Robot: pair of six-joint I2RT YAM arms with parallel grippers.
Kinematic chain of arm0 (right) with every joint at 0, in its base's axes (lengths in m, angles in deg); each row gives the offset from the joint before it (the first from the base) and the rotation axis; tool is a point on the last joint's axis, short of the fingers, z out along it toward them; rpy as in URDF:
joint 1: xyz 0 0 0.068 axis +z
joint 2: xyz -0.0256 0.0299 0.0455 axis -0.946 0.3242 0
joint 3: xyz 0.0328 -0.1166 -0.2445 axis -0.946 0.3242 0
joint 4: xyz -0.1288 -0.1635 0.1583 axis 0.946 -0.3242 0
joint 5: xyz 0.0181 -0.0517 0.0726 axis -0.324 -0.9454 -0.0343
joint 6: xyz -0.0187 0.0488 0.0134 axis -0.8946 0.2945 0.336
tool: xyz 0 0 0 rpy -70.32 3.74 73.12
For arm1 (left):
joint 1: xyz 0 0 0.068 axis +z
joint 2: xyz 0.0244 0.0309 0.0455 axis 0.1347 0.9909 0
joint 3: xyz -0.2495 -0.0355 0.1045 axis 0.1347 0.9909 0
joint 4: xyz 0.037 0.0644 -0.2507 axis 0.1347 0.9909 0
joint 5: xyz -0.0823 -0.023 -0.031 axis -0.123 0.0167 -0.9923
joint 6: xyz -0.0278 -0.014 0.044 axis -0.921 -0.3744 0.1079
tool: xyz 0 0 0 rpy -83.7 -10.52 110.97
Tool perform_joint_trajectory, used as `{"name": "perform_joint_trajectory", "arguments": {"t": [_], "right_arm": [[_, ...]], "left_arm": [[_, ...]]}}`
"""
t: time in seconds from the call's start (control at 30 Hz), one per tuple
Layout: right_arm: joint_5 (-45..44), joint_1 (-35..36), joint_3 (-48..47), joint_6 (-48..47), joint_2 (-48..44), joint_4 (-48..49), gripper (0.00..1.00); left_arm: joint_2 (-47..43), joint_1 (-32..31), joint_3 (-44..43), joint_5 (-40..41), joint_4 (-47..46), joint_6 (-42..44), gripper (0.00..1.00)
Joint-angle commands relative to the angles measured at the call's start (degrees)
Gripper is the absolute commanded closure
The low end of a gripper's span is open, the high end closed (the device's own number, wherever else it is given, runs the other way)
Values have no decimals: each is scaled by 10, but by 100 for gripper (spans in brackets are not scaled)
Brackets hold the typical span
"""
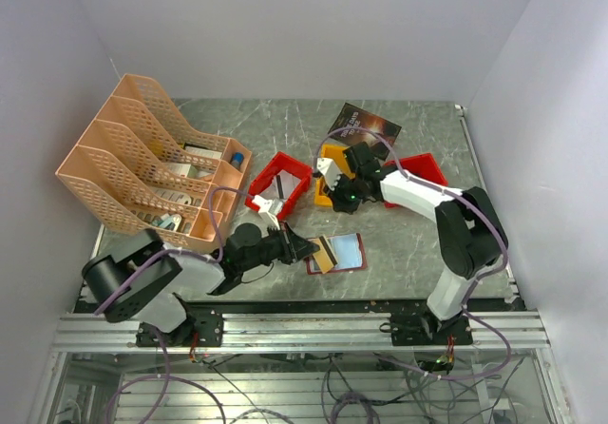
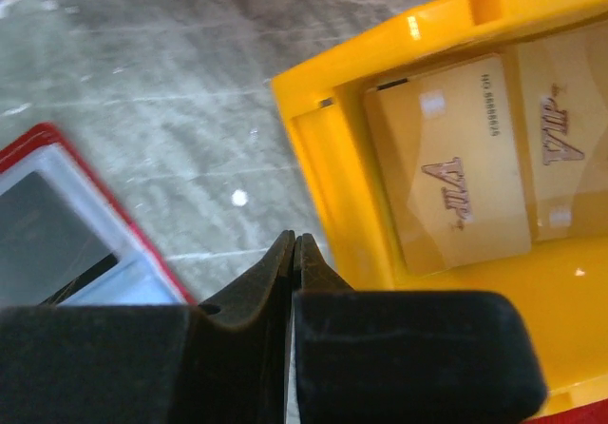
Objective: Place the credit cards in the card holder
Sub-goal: Insert the credit card into the card holder.
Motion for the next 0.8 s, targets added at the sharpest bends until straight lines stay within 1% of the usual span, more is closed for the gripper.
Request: {"name": "perform_joint_trajectory", "arguments": {"t": [0.0,0.07,0.1,0.2,0.23,0.33,0.4,0.5,0.57,0.67,0.77], "right_arm": [[143,-31,-13,-70,-63,-81,100],[220,-45,-2,-132,-89,-150,100],[238,-50,5,-166,-101,-173,100],[241,-54,38,-254,-130,-233,100],[231,-55,52,-262,-139,-233,100],[170,-55,95,-254,-160,-201,100],[155,-55,97,-248,-155,-192,100],[156,-55,83,-238,-127,-212,100],[156,-57,78,-228,-120,-225,98],[166,-59,96,-220,-140,-222,93],[163,-59,117,-225,-150,-214,92]], "left_arm": [[56,5,-26,-31,-69,-31,93],[79,6,-34,-39,-82,-44,93],[89,8,-38,-43,-83,-51,93],[107,12,-49,-55,-76,-60,93],[109,15,-51,-58,-70,-59,93],[106,28,-57,-62,-38,-54,93],[101,35,-63,-67,-8,-49,93],[97,45,-70,-79,24,-44,93],[94,51,-72,-86,40,-40,93],[90,55,-81,-98,68,-32,93],[91,59,-94,-109,93,-22,93]]}}
